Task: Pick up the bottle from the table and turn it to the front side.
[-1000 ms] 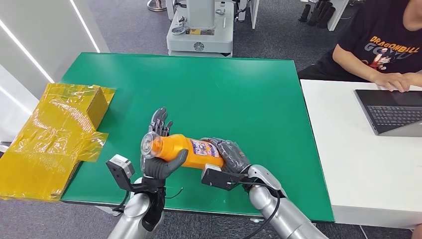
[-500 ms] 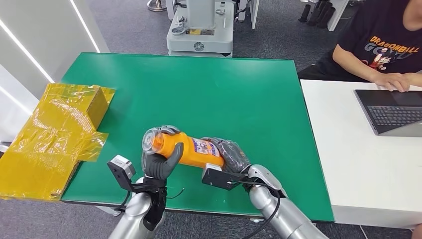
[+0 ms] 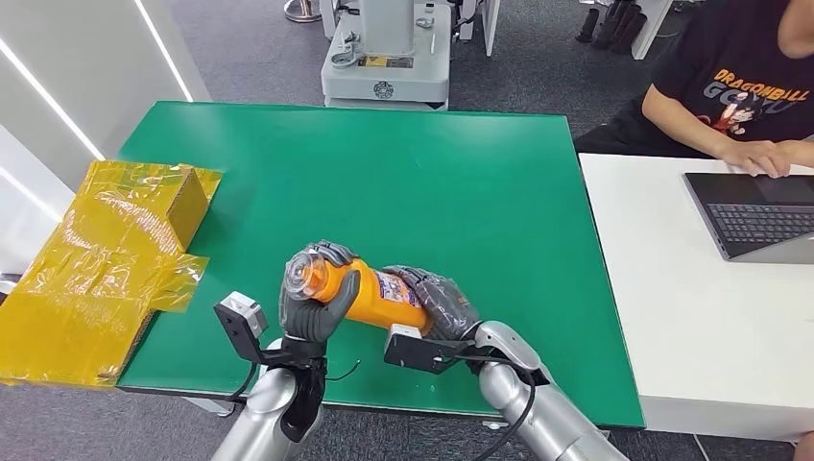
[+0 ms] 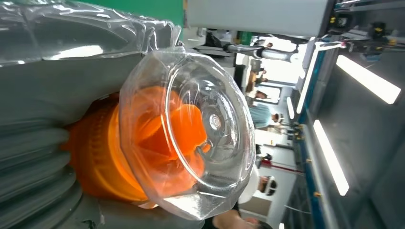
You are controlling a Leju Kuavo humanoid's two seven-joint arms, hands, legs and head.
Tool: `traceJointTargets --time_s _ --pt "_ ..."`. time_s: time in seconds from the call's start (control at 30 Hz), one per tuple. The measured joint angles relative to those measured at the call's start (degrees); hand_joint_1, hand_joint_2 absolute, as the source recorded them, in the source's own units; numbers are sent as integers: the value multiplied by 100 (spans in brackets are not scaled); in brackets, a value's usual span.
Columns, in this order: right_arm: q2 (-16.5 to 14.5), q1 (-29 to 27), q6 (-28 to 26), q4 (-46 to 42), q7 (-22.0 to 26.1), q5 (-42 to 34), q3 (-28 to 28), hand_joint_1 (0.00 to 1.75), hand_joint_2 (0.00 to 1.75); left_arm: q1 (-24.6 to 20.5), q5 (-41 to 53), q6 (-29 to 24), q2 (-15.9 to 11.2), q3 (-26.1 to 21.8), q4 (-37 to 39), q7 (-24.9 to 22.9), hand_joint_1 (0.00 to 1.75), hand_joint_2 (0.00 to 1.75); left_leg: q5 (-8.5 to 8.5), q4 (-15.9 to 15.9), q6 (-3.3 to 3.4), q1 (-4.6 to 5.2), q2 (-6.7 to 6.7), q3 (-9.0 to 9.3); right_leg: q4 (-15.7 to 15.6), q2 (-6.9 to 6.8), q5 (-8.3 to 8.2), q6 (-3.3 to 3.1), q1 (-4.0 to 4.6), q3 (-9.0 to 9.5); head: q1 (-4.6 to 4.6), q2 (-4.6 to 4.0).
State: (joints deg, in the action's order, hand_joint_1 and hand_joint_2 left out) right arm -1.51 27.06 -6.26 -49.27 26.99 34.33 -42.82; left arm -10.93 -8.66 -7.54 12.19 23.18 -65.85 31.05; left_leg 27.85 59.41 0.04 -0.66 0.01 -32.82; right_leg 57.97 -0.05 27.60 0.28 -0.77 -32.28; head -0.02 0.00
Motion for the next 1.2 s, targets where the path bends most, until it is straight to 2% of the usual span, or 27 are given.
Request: traceJointTargets --time_s 0.77,1.07,1.2 --pt "-29 -438 -893 -802 -39 -524 264 0 175 -19 187 -339 -95 -47 -92 169 175 175 0 0 0 0 0 -1 1 -1 0 0 0 0 0 0" --pt "-63 -618 -950 -1202 7 -803 267 0 175 -422 872 -674 -504 -403 -811 156 175 175 -4 -1 -5 -2 -1 -1 6 -1 0 0 1 0 -1 0" --pt "-63 -641 -949 -1355 0 -912 252 0 175 -607 1710 -1022 -748 -545 -1067 -65 175 175 -6 -1 -7 -2 -1 -1 8 -1 0 -1 1 0 -1 0"
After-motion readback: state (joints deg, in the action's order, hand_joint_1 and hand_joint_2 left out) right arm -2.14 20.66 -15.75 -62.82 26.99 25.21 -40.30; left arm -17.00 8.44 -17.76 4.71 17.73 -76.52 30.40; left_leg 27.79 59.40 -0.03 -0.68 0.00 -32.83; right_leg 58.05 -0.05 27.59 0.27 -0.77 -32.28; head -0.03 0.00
